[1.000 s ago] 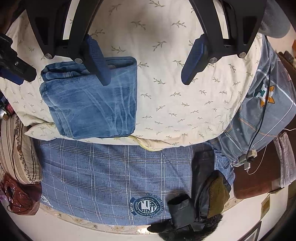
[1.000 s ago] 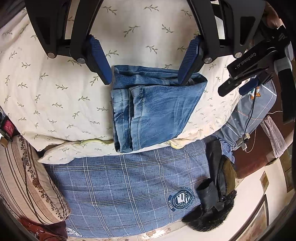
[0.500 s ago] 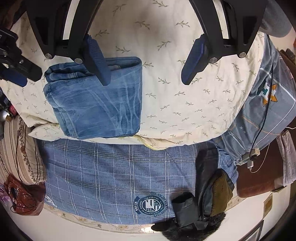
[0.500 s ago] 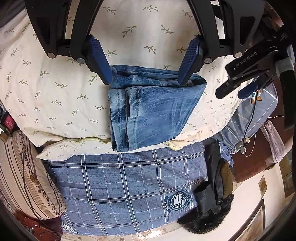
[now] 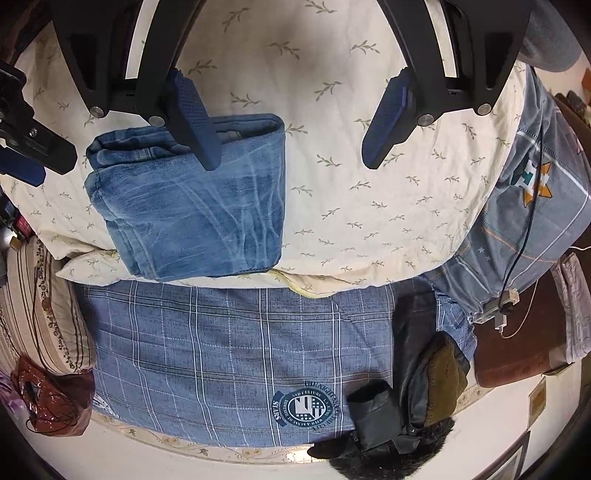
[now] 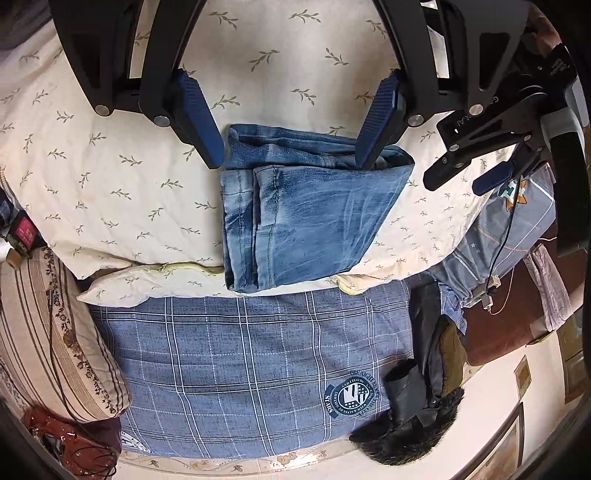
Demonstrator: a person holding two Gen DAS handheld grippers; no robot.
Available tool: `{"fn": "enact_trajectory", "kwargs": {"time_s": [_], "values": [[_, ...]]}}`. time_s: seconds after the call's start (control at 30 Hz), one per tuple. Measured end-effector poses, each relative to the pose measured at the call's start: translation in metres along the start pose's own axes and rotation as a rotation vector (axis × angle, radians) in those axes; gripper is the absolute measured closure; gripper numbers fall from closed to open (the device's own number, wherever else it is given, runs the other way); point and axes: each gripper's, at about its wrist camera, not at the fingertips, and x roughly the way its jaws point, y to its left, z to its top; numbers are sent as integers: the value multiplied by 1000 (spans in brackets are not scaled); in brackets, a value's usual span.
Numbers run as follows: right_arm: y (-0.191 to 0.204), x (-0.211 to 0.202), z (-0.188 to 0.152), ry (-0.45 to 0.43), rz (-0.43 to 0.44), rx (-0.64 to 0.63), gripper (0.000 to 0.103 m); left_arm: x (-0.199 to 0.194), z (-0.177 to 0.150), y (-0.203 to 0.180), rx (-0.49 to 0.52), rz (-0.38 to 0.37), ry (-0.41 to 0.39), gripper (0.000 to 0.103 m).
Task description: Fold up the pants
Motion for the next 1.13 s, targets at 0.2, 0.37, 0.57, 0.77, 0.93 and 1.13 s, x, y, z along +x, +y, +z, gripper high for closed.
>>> {"fn": "enact_trajectory", "kwargs": {"time_s": [0.2, 0.37, 0.57, 0.77, 0.93, 1.13], "values": [[-1, -1, 0, -6, -4, 1, 28, -7, -2, -3, 7, 0, -24, 24], [-1, -1, 0, -6, -5, 1, 28, -11, -4, -6, 13, -4, -33, 24], [-1, -1, 0, -7, -5, 2, 28, -13, -4, -6, 12, -3, -36, 24], [-3, -1, 1, -7, -8, 4, 28, -12, -4, -6, 10, -3, -33, 24], [-4, -1, 1, -7, -9, 10, 28, -11, -3, -6, 6, -13, -29, 24], [-5, 5, 0, 2, -15, 9, 28, 1, -4, -8, 12, -79, 25, 24]]}}
